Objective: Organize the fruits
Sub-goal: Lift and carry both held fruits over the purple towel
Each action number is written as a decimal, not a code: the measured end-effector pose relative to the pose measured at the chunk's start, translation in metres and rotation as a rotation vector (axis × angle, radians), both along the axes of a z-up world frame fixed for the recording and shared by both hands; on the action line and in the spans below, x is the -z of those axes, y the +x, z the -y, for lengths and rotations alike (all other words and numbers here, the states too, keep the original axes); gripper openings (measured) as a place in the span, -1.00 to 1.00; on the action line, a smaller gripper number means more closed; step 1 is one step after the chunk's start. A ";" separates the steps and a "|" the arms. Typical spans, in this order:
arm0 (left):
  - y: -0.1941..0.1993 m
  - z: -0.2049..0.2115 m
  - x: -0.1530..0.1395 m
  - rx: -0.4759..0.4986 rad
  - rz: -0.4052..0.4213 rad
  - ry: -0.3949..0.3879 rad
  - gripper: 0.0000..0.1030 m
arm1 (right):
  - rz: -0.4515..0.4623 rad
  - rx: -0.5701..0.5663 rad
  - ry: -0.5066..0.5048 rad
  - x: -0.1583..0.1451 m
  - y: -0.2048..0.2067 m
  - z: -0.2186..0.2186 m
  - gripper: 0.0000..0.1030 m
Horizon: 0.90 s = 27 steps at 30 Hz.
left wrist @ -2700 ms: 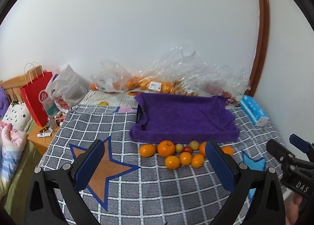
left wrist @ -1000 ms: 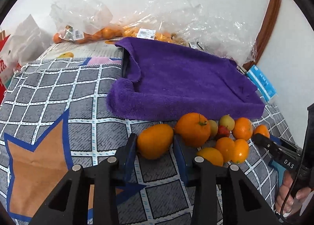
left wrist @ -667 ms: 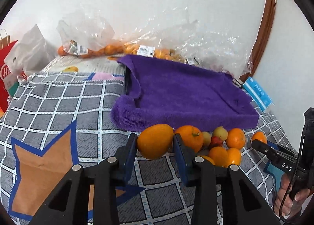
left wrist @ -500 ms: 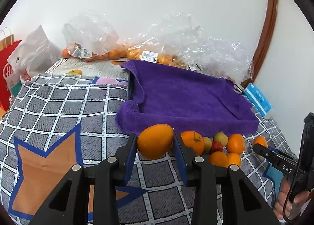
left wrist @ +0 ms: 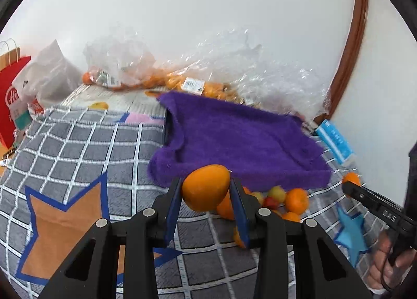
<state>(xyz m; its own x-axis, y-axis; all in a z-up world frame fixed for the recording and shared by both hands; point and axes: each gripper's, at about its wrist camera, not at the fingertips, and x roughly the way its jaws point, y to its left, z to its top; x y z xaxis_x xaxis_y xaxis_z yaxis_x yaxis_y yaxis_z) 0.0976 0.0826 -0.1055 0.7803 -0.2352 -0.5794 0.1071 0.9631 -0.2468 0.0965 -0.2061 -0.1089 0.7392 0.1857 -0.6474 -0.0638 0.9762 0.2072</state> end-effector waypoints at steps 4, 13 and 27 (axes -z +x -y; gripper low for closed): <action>0.005 -0.004 -0.021 -0.032 -0.020 0.021 -0.31 | 0.043 -0.013 -0.006 -0.020 0.011 0.002 -0.21; 0.056 -0.010 -0.051 -0.103 -0.025 -0.017 -0.32 | 0.132 -0.010 -0.011 -0.060 0.053 0.005 -0.21; 0.134 0.015 -0.010 -0.054 -0.062 -0.046 -0.31 | 0.082 -0.033 -0.053 -0.029 0.127 -0.010 -0.21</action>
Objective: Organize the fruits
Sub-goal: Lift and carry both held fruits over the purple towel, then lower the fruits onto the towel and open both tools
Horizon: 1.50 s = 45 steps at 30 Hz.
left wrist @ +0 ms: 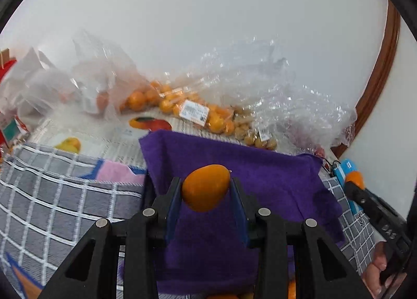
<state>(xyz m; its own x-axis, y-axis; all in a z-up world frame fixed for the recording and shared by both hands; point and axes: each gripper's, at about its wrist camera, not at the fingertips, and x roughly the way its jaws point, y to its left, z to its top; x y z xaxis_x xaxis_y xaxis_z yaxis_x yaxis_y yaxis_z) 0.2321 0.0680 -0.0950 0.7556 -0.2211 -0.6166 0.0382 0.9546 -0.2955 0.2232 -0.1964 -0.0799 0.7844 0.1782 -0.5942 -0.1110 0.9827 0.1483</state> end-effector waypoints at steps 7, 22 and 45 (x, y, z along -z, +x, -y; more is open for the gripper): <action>0.010 0.001 0.024 0.032 -0.043 -0.016 -0.32 | -0.085 0.019 -0.023 0.036 0.017 0.006 -0.21; 0.021 0.006 0.043 0.048 -0.110 0.026 -0.31 | -0.198 -0.006 -0.015 0.077 0.037 0.003 -0.21; 0.020 0.000 0.038 0.033 -0.090 0.009 0.01 | -0.148 0.001 -0.012 0.070 0.031 0.008 0.13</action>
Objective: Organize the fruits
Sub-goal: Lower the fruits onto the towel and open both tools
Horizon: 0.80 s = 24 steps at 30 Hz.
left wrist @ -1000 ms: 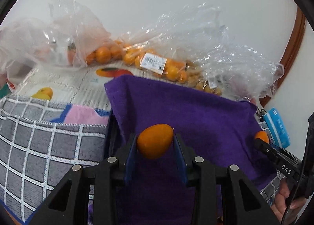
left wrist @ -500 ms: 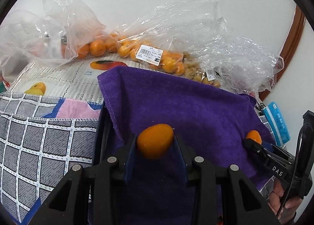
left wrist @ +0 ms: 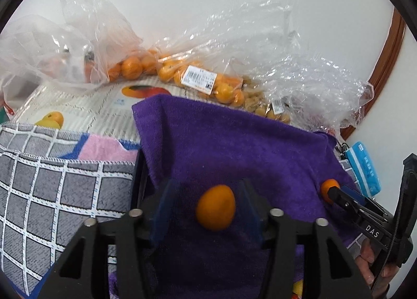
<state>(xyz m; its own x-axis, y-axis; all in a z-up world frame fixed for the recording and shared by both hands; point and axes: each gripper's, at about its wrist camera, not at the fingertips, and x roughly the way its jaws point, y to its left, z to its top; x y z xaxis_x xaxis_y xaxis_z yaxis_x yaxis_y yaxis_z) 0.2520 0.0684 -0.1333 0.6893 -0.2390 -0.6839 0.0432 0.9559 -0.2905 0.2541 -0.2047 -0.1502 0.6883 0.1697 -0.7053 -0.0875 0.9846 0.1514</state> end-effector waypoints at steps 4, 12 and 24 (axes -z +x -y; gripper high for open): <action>-0.006 0.000 -0.009 -0.007 0.041 0.004 0.01 | 0.025 0.003 -0.018 -0.004 -0.005 0.000 0.13; -0.013 -0.001 -0.020 -0.072 0.115 0.055 0.01 | 0.099 -0.016 -0.070 -0.019 -0.019 -0.011 0.13; -0.023 -0.009 -0.034 -0.069 0.187 -0.007 0.01 | 0.180 -0.062 -0.035 -0.042 -0.037 -0.021 0.13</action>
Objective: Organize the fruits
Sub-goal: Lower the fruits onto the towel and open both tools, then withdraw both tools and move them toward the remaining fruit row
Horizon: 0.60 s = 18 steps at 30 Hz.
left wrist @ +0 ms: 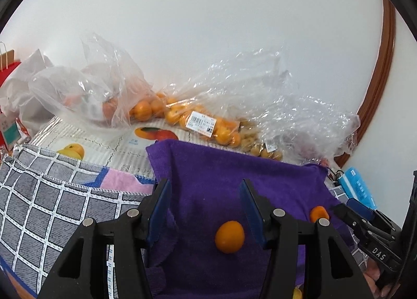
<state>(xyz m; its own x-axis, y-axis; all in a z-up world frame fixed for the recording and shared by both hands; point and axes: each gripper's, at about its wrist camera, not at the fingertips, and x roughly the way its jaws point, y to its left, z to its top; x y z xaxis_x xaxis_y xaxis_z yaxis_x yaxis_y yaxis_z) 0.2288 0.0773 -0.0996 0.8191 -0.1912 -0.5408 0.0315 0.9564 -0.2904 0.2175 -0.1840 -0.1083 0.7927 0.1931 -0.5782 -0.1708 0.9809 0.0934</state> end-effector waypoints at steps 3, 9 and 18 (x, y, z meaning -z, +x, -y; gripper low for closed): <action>-0.001 -0.002 -0.001 0.012 0.006 -0.028 0.01 | 0.003 -0.008 0.004 -0.004 -0.003 -0.002 0.10; -0.003 -0.005 -0.001 0.014 -0.006 -0.061 0.10 | -0.012 -0.009 -0.009 -0.018 -0.023 -0.013 0.07; -0.017 -0.006 -0.022 -0.033 0.037 -0.011 0.13 | -0.076 -0.053 -0.003 0.000 -0.080 -0.030 0.07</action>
<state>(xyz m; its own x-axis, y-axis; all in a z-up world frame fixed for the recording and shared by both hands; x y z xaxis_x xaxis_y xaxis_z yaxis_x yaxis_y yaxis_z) 0.2113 0.0837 -0.0772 0.8442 -0.1700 -0.5084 0.0111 0.9537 -0.3005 0.1374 -0.1540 -0.1086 0.7353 0.2319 -0.6368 -0.2151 0.9709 0.1052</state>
